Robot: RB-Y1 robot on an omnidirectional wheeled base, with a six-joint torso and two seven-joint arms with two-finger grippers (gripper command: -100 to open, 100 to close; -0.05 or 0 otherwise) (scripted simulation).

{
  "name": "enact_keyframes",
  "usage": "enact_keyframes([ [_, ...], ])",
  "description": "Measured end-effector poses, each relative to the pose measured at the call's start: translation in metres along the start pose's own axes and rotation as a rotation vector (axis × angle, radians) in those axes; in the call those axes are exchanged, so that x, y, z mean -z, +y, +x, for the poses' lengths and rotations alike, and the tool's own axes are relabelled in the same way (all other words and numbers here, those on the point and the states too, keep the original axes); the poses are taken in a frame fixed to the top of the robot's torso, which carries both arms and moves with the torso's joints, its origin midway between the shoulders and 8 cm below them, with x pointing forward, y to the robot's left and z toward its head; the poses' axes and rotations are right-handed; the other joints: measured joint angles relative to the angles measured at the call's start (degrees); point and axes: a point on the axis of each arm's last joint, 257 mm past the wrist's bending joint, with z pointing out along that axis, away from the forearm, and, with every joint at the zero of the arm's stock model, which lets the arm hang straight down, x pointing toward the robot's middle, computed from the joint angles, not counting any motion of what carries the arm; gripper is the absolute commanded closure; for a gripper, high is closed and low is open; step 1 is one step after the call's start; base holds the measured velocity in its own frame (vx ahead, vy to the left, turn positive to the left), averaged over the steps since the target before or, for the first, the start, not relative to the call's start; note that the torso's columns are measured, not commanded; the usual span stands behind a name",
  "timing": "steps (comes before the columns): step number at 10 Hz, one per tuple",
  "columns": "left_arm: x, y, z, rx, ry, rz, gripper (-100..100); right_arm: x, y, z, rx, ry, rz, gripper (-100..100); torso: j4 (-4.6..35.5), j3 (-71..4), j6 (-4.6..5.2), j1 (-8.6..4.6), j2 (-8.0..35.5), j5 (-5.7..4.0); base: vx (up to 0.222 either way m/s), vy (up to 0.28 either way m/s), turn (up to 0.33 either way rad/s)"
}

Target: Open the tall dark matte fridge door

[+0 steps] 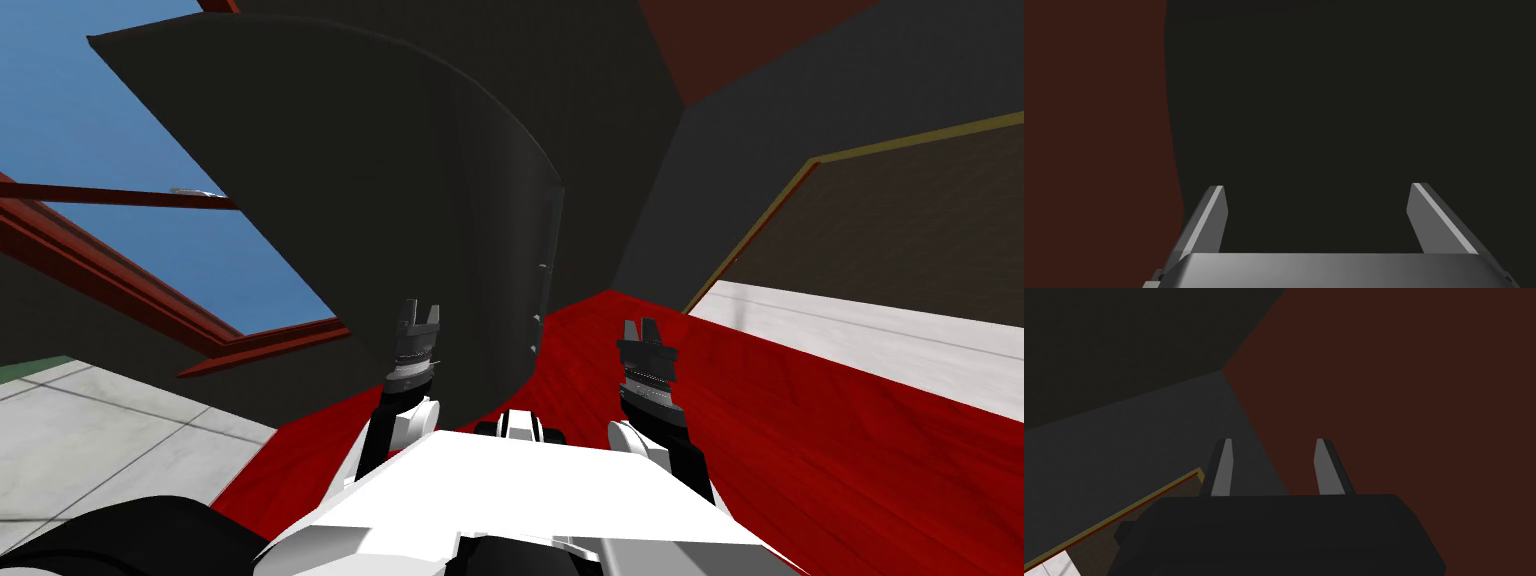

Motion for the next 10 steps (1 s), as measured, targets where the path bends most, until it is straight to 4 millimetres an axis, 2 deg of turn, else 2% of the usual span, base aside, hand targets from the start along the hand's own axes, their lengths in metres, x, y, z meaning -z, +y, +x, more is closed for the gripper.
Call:
enact_keyframes([
  [3,-0.003,0.021,0.016,-0.002,0.091,-0.037,-100,0.0,0.0,0.0,0.0,0.0,0.0,0,0.22,-0.32,0.0,0.01,0.18,0.0,-0.041,-0.037,-0.115],
  [10,-0.018,0.096,0.049,-0.019,0.271,-0.17,-100,0.0,0.0,0.0,0.0,0.0,0.0,0,0.24,-0.31,0.0,0.02,0.21,0.01,-0.059,-0.064,-0.173],
])
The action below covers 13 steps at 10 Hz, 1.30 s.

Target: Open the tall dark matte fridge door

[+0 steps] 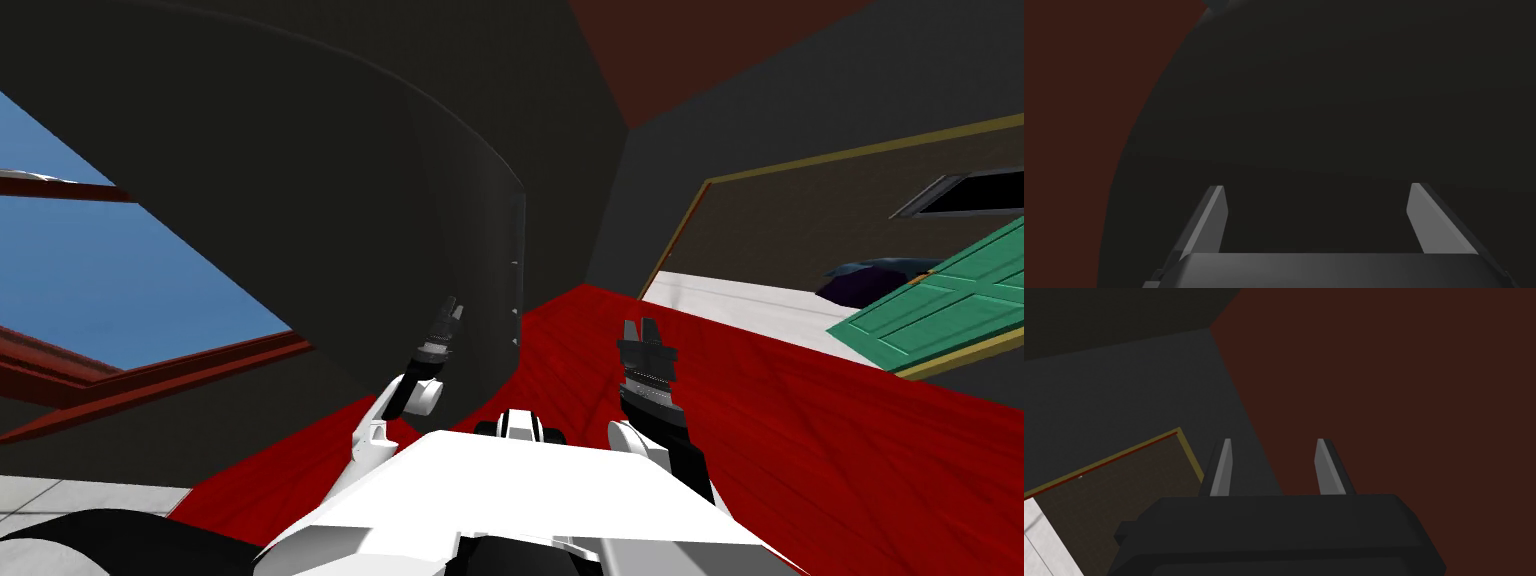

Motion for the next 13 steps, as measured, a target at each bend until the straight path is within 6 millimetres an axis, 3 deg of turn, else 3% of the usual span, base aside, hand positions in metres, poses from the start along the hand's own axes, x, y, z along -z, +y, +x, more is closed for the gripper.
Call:
enact_keyframes([
  [4,-0.022,0.046,0.005,-0.033,0.081,-0.097,-100,0.0,0.0,0.0,0.0,0.0,0.0,0,-0.01,-0.02,0.0,-0.02,-0.03,-0.01,-0.057,-0.08,-0.163],
  [13,-0.054,0.112,-0.008,-0.117,0.15,-0.249,-100,0.0,0.0,0.0,0.0,0.0,0.0,0,0.0,-0.01,0.0,-0.01,-0.02,0.0,-0.033,-0.053,-0.119],
])
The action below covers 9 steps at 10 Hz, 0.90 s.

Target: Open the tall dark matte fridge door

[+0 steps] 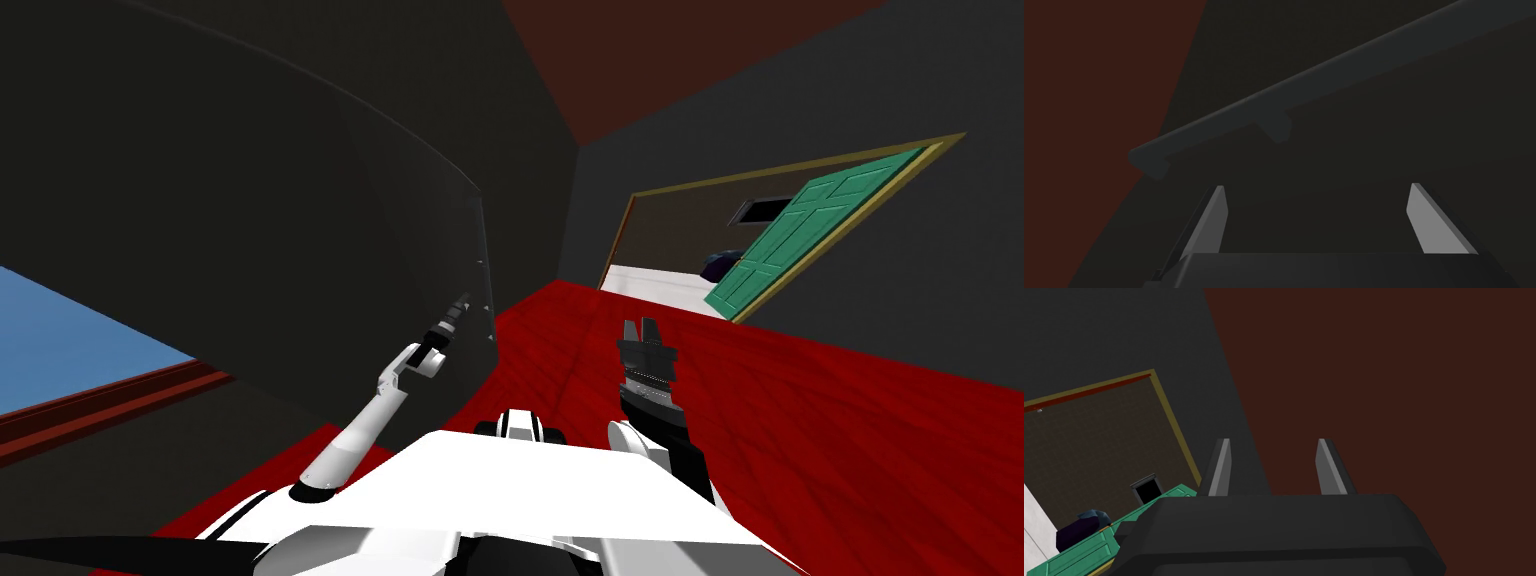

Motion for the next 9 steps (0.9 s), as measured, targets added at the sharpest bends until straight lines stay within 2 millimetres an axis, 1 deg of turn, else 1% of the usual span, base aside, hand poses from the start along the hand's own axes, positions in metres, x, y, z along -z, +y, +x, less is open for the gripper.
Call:
enact_keyframes([
  [1,-0.002,0.008,-0.003,-0.009,0.003,-0.017,-100,0.0,0.0,0.0,0.0,0.0,0.0,0,-0.02,-0.03,-0.03,0.08,-0.06,0.02,-0.027,-0.058,-0.128],
  [2,-0.008,0.015,-0.011,-0.027,0.007,-0.036,-100,0.0,0.0,0.0,0.0,0.0,0.0,0,-0.02,-0.05,0.0,0.06,-0.07,0.01,-0.041,-0.075,-0.225],
  [3,-0.017,0.022,-0.018,-0.048,0.012,-0.063,-100,0.0,0.0,0.0,0.0,0.0,0.0,0,-0.01,-0.03,0.02,-0.03,-0.03,-0.01,-0.026,-0.054,-0.088],
  [4,-0.019,0.03,-0.022,-0.06,0.013,-0.085,-100,0.0,0.0,0.0,0.0,0.0,0.0,0,-0.01,-0.02,-0.06,0.05,-0.04,0.01,-0.028,-0.061,-0.142],
  [5,-0.025,0.037,-0.031,-0.081,0.014,-0.107,-100,0.0,0.0,0.0,0.0,0.0,0.0,0,-0.01,-0.03,0.01,0.03,-0.04,0.01,-0.041,-0.086,-0.241],
  [6,-0.032,0.043,-0.04,-0.108,0.014,-0.134,-100,0.0,0.0,0.0,0.0,0.0,0.0,0,0.0,-0.01,0.02,-0.07,-0.01,-0.02,-0.028,-0.064,-0.067],
  [7,-0.033,0.052,-0.048,-0.122,0.012,-0.16,-100,0.0,0.0,0.0,0.0,0.0,0.0,0,-0.01,-0.01,-0.07,0.05,-0.02,0.0,-0.021,-0.063,-0.1],
  [9,-0.037,0.064,-0.066,-0.157,0.004,-0.203,-100,0.0,0.0,0.0,0.0,0.0,0.0,0,-0.02,-0.03,-0.03,0.1,-0.05,0.03,-0.023,-0.047,-0.104],
])
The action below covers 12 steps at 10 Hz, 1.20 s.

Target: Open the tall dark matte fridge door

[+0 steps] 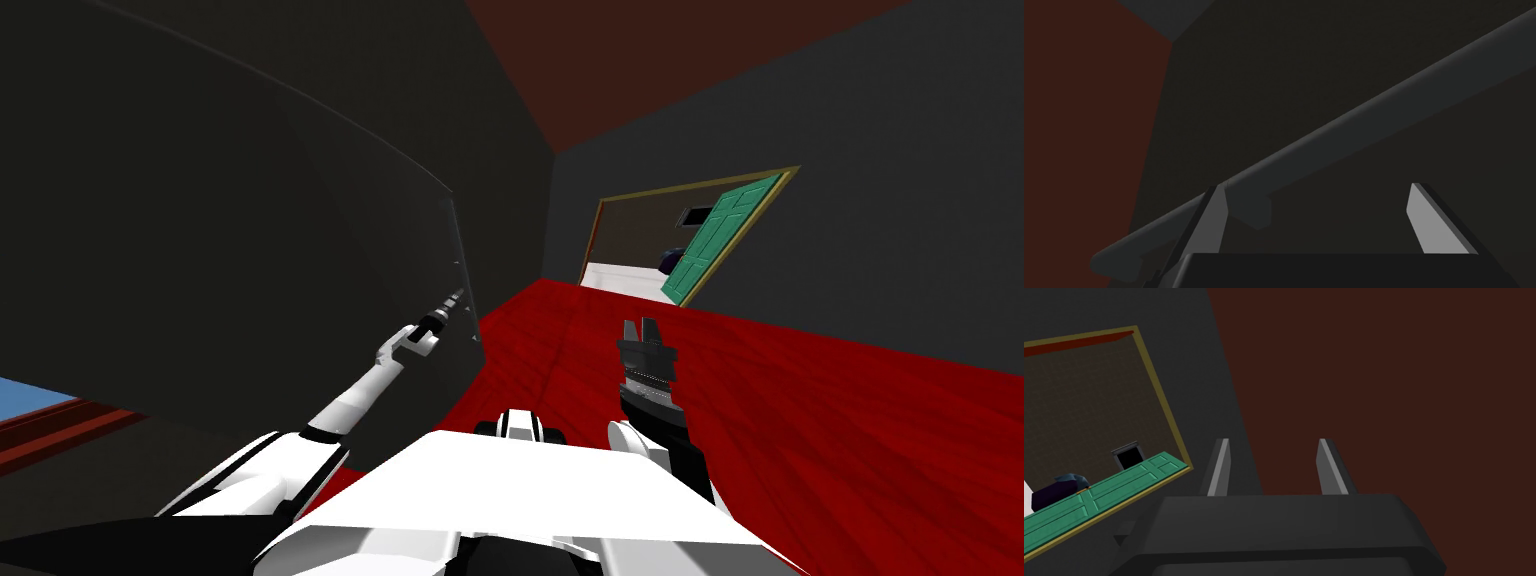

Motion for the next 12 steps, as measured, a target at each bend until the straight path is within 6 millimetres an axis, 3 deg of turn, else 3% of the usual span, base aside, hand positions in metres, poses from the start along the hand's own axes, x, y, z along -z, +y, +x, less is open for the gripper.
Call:
enact_keyframes([
  [6,-0.027,0.037,-0.083,-0.124,-0.069,-0.16,-100,0.0,0.0,0.0,0.0,0.0,0.0,0,0.0,0.01,-0.01,-0.03,0.01,-0.01,-0.024,-0.068,-0.14],
  [11,-0.03,0.052,-0.152,-0.193,-0.144,-0.265,-100,0.0,0.0,0.0,0.0,0.0,0.0,0,0.0,0.0,0.04,-0.1,0.0,-0.02,-0.017,-0.05,-0.107],
  [12,-0.03,0.054,-0.175,-0.213,-0.17,-0.291,-100,0.0,0.0,0.0,0.0,0.0,0.0,0,0.01,0.01,0.02,-0.15,0.03,-0.05,-0.022,-0.072,-0.187],
])
